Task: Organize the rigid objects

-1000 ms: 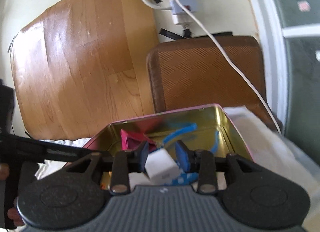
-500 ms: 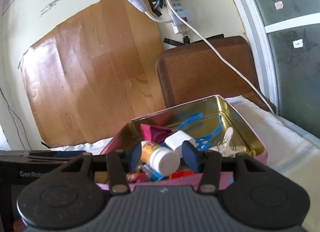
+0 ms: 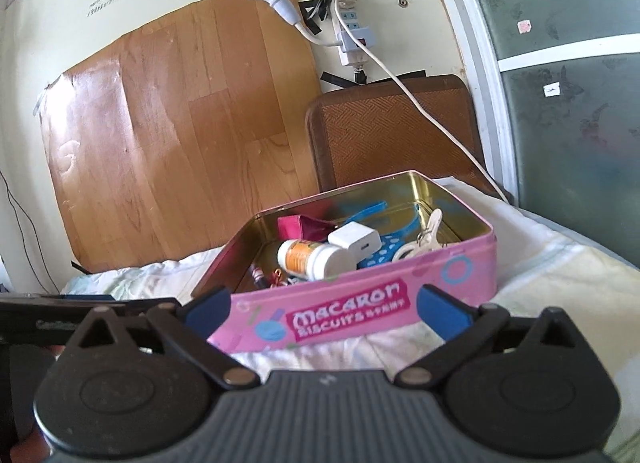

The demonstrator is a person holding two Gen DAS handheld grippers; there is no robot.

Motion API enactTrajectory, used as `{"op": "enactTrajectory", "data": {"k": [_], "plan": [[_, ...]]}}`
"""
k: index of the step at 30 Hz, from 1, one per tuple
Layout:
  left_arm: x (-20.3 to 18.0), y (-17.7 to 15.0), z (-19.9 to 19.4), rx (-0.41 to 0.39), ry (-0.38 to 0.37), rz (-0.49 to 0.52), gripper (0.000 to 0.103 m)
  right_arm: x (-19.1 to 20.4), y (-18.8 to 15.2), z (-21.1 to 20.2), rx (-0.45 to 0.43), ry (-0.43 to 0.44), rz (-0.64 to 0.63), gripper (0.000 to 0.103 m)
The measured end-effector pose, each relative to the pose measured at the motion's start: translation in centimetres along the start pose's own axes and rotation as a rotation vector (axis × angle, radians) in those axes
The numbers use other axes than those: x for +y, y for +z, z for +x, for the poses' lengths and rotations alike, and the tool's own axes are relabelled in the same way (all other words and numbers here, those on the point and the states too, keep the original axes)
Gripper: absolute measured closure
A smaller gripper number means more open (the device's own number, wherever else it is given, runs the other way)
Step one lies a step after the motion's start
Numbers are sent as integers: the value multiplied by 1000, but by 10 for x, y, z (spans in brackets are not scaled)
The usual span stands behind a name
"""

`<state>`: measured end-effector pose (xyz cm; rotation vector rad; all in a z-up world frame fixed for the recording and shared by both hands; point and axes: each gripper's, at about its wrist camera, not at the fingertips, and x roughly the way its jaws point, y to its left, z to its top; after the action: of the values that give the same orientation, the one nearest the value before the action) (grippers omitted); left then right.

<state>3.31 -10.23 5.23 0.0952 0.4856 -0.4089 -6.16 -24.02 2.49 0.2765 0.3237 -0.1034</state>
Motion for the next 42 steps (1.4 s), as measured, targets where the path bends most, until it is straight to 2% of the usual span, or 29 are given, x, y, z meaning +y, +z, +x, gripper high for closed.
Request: {"op": "enactTrajectory", "data": {"k": [9, 18, 22, 26, 33, 42], "plan": [[4, -8, -14, -39, 120, 31, 0, 3, -5, 2, 67, -23, 26, 0], [-4, -5, -24, -70, 213, 94, 0, 17, -4, -10, 13, -24, -6, 0], [-9, -5, -28, -86, 220, 117, 0, 18, -2, -12, -3, -32, -10, 0], [-10, -2, -32, -81, 211, 111, 0, 17, 0, -13, -12, -44, 7, 0], [-16, -1, -37, -84, 247, 130, 0, 13, 2, -18, -32, -47, 34, 0], [-18, -2, -39, -72, 252, 138, 0, 12, 1, -19, -39, -46, 43, 0]]}}
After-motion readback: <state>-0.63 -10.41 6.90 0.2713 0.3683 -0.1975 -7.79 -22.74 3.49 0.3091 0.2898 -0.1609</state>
